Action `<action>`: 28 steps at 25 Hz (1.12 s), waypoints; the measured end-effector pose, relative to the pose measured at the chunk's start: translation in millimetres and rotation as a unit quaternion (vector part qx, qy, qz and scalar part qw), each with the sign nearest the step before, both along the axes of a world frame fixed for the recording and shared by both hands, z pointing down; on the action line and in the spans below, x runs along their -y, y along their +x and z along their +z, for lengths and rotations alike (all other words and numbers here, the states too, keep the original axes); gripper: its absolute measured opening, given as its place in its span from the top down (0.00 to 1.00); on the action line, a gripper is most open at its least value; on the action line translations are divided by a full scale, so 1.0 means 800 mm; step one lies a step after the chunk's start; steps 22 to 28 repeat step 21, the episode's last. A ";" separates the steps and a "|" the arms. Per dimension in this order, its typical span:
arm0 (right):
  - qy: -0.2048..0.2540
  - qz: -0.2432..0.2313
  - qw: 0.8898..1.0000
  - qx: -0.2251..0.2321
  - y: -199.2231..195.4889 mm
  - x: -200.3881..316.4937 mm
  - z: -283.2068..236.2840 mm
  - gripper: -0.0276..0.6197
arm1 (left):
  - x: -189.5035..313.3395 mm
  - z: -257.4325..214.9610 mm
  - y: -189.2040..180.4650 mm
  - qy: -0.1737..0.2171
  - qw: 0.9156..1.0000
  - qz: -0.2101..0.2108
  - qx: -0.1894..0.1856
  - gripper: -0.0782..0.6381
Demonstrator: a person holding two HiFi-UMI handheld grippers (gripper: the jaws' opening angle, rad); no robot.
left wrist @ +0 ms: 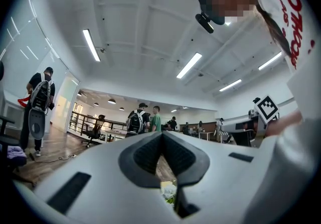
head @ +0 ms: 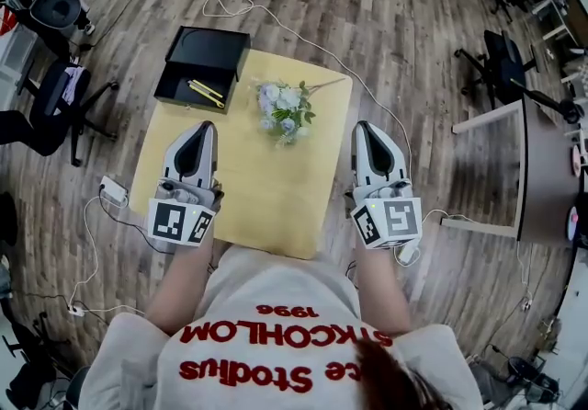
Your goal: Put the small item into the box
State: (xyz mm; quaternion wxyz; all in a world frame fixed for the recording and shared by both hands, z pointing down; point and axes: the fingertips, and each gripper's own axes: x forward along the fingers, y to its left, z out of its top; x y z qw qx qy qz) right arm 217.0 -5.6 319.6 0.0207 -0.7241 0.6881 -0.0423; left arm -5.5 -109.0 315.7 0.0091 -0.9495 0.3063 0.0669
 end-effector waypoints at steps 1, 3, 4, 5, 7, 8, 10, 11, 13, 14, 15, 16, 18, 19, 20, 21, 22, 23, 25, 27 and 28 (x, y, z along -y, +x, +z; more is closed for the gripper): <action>0.002 0.000 1.000 0.000 0.000 -0.001 -0.001 0.95 | -0.001 0.000 0.001 -0.001 1.000 0.001 0.001 0.89; 0.005 0.001 1.000 0.000 0.000 -0.001 -0.004 0.95 | -0.002 -0.003 0.002 0.000 1.000 0.005 0.000 0.89; 0.006 0.001 1.000 0.000 -0.001 0.000 -0.005 0.95 | -0.001 -0.006 0.001 0.001 1.000 0.006 -0.002 0.89; 0.006 0.000 1.000 -0.001 -0.002 0.001 -0.006 0.95 | 0.000 -0.009 0.000 0.001 1.000 0.006 -0.004 0.89; 0.002 0.001 1.000 -0.002 -0.005 0.001 -0.005 0.95 | 0.000 -0.011 -0.003 0.001 1.000 0.005 -0.006 0.89; 0.001 0.003 1.000 -0.002 -0.006 0.001 -0.004 0.95 | 0.000 -0.011 -0.004 0.000 1.000 0.006 -0.006 0.89; 0.001 0.005 1.000 -0.001 -0.006 0.000 -0.002 0.95 | 0.001 -0.010 -0.006 -0.001 1.000 0.006 -0.005 0.89; 0.001 0.006 1.000 -0.001 -0.007 0.000 -0.002 0.95 | 0.001 -0.010 -0.006 -0.001 1.000 0.006 -0.005 0.89; 0.002 0.008 1.000 -0.001 -0.007 -0.001 -0.001 0.95 | -0.001 -0.010 -0.008 0.000 1.000 0.007 -0.004 0.89; 0.002 0.009 1.000 0.000 -0.007 -0.001 -0.001 0.95 | -0.001 -0.010 -0.008 0.001 1.000 0.007 -0.004 0.89; 0.002 0.010 1.000 0.000 -0.008 -0.002 -0.001 0.95 | -0.001 -0.010 -0.009 0.001 1.000 0.008 -0.004 0.89; 0.003 0.010 1.000 0.000 -0.008 -0.002 -0.002 0.95 | -0.001 -0.011 -0.010 0.001 1.000 0.008 -0.004 0.89; 0.005 0.010 1.000 -0.002 -0.011 0.000 -0.006 0.95 | 0.001 -0.013 -0.012 0.001 1.000 0.007 -0.005 0.89; 0.006 0.009 1.000 -0.003 -0.012 0.001 -0.008 0.95 | 0.002 -0.014 -0.013 0.002 1.000 0.006 -0.006 0.89; 0.008 0.007 1.000 -0.005 -0.013 0.002 -0.010 0.95 | 0.003 -0.015 -0.015 0.002 1.000 0.005 -0.007 0.89; 0.009 0.007 1.000 -0.006 -0.014 0.003 -0.012 0.95 | 0.004 -0.016 -0.016 0.002 1.000 0.005 -0.008 0.89; 0.009 0.007 1.000 -0.006 -0.014 0.003 -0.012 0.95 | 0.004 -0.016 -0.016 0.002 1.000 0.005 -0.008 0.89; 0.009 0.007 1.000 -0.006 -0.014 0.003 -0.012 0.95 | 0.004 -0.016 -0.016 0.002 1.000 0.005 -0.008 0.89; 0.009 0.007 1.000 -0.006 -0.014 0.003 -0.012 0.95 | 0.004 -0.016 -0.016 0.002 1.000 0.005 -0.008 0.89; 0.009 0.007 1.000 -0.006 -0.014 0.003 -0.012 0.95 | 0.004 -0.016 -0.016 0.002 1.000 0.005 -0.008 0.89; 0.009 0.007 1.000 -0.006 -0.014 0.003 -0.012 0.95 | 0.004 -0.016 -0.016 0.002 1.000 0.005 -0.008 0.89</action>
